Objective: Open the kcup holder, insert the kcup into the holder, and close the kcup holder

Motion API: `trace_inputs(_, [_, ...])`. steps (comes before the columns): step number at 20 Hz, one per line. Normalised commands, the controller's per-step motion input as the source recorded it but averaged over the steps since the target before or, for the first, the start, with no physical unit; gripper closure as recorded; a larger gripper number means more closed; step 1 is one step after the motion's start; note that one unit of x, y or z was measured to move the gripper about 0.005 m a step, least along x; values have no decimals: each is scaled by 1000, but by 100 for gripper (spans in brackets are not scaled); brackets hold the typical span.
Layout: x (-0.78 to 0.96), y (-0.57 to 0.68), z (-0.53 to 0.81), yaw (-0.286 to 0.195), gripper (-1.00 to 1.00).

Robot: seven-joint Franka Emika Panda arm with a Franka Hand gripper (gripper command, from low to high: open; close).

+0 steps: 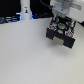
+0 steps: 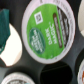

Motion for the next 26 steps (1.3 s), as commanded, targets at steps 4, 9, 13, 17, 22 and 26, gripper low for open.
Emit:
trace_inputs(4, [317, -210, 556, 65, -100])
trace_inputs(9, [419, -379, 546, 51, -100])
trace_inputs(13, [488, -546, 251, 54, -100])
trace_inputs(17, [534, -481, 124, 45, -100])
trace_inputs(22, [546, -381, 27, 47, -100])
trace_inputs(26, [610, -335, 35, 45, -100])
